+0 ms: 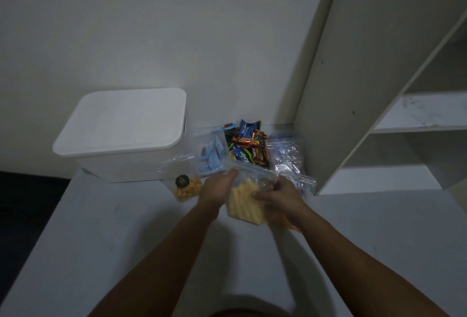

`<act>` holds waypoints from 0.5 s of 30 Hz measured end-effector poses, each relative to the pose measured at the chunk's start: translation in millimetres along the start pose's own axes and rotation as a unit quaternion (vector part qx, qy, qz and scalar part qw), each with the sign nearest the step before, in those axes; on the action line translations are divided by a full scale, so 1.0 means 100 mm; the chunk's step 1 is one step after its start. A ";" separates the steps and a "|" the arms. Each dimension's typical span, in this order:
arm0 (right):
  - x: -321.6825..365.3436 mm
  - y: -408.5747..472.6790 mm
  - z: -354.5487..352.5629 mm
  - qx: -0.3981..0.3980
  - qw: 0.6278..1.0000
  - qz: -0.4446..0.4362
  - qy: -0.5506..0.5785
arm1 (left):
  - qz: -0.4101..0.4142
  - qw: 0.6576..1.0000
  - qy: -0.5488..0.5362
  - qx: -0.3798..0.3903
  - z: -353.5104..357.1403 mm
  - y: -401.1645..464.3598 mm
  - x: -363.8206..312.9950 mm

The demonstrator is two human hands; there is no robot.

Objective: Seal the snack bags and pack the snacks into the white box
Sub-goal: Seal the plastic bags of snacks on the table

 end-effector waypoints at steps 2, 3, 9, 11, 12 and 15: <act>0.01 -0.06 0.01 -0.015 0.995 -0.067 -0.076 | 0.019 1.000 0.003 -0.017 -0.03 -0.04 -0.05; 0.01 -0.08 0.02 -0.023 0.990 -0.086 -0.108 | 0.016 1.000 -0.004 -0.014 -0.04 -0.06 -0.06; 0.06 -0.25 0.09 0.003 0.976 -0.133 -0.170 | -0.016 0.999 -0.033 -0.024 -0.07 -0.07 -0.02; 0.12 -0.30 0.07 0.002 0.980 -0.133 -0.148 | -0.024 0.998 -0.048 -0.020 -0.08 -0.06 0.02; 0.17 -0.32 0.06 -0.005 0.982 -0.137 -0.134 | -0.021 0.998 -0.051 -0.018 -0.09 -0.04 0.03; 0.29 -0.33 0.04 -0.024 0.977 -0.146 -0.155 | 0.007 0.997 -0.074 -0.025 -0.11 -0.06 0.05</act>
Point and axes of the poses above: each hand's wrist, its own y-axis towards the middle knuckle, its own z-axis out of the palm, x = y × z, the point moved 5 cm from there along y, towards the middle knuckle, and after that the axes turned 7 degrees about -y, right-handed, at the moved point
